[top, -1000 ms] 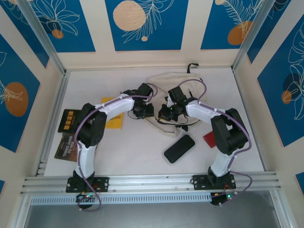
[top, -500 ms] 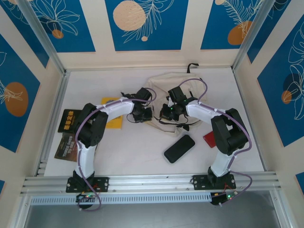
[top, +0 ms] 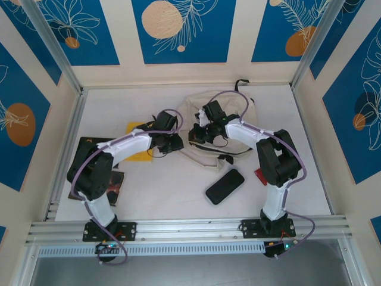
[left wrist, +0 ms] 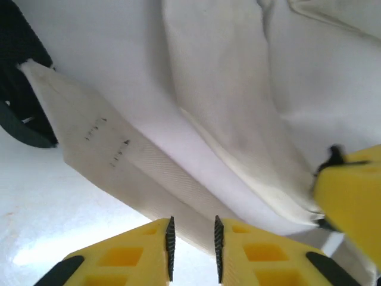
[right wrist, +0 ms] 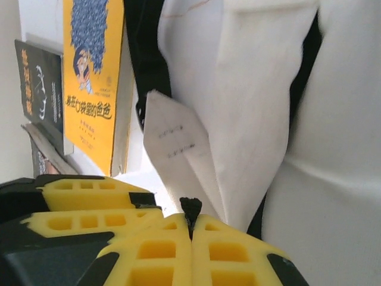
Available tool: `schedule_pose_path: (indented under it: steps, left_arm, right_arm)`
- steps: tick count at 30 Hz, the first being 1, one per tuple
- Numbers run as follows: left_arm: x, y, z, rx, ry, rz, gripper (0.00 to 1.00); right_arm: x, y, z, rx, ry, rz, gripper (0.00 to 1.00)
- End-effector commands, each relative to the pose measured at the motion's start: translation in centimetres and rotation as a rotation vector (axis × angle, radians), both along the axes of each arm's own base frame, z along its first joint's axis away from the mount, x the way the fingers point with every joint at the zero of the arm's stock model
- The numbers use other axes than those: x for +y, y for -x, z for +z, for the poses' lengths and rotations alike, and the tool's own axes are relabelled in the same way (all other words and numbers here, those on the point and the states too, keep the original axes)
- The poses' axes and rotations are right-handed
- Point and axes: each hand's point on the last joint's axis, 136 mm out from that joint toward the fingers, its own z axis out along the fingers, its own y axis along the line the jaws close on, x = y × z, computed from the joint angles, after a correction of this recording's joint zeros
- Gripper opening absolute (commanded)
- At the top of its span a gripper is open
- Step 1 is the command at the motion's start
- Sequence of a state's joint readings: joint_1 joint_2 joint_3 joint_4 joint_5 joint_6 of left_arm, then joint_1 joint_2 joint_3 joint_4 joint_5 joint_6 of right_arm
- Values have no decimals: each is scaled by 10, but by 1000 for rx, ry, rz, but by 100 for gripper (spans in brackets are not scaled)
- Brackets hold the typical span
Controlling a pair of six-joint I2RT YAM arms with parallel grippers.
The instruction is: Pack the student bag
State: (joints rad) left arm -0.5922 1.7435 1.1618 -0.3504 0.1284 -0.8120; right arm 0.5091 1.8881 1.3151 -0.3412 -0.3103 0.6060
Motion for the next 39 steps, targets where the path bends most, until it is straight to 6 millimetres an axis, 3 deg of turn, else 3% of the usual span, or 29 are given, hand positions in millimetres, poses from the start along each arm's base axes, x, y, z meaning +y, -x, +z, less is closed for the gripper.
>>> schedule_pose_path:
  steps: [1, 7, 20, 26, 30, 34, 39]
  left_arm:
    - [8, 4, 6, -55, 85, 45, 32]
    - [-1, 5, 15, -125, 237, 54, 42]
    - [-29, -17, 19, -193, 433, 62, 48]
    - [-24, -18, 8, -184, 423, 106, 32]
    - [-26, -20, 7, -192, 456, 119, 30]
    - [-27, -21, 3, -183, 466, 130, 17]
    - [-24, -21, 0, -185, 456, 140, 14]
  right_arm:
    - [34, -2, 21, -6, -136, 108, 0]
    - [57, -7, 30, 19, -201, 139, 0]
    - [46, -22, 26, 49, -175, 66, 0]
    - [43, -26, 27, 56, -181, 46, 0]
    - [44, -27, 27, 59, -183, 45, 0]
    - [42, -28, 27, 61, -180, 35, 0]
    - [39, -31, 28, 59, -180, 21, 0]
